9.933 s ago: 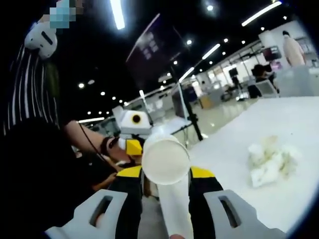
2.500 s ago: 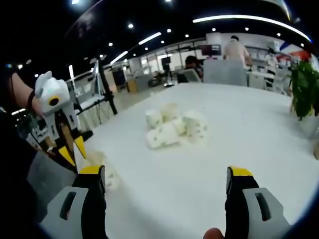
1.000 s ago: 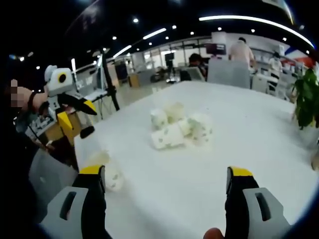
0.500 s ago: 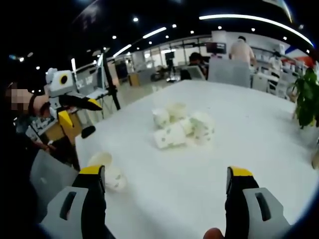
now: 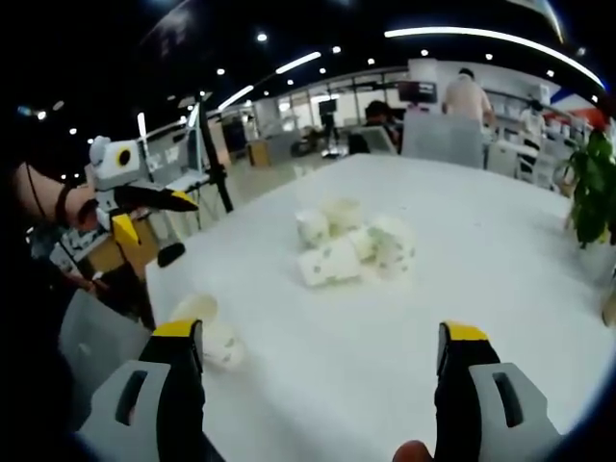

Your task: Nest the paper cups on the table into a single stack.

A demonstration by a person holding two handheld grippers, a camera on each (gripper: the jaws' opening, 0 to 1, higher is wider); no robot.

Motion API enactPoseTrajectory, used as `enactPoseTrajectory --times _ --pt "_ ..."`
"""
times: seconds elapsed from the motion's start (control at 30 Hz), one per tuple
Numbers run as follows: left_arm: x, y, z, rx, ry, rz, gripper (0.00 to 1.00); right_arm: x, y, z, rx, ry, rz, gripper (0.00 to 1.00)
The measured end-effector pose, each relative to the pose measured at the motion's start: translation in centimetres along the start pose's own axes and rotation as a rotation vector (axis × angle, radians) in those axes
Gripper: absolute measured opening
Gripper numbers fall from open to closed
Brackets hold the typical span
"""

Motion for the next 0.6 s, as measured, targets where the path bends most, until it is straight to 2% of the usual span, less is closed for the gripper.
enactPoseTrajectory --times 0.27,0.6 --pt "-0.5 0.2 -0.4 0.022 -0.032 -0.031 0.86 0.1 0.0 0.1 -0.001 0.001 0.003 0.99" --pt "-0.8 0.5 -1.1 0.065 -0.049 -0.046 0.95 0.0 -0.1 0.3 -0.005 -0.002 -0.001 0.99"
Point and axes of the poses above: the point that each gripper's makers call its tool centre point, and the gripper's own axes: z roughly forward along the fingers, x roughly to its right, y roughly out of its underside, the point moved 8 cm from there along -z, roughly backward along the fingers, and after that the axes turned 12 degrees about -z, right-handed, at the moved point
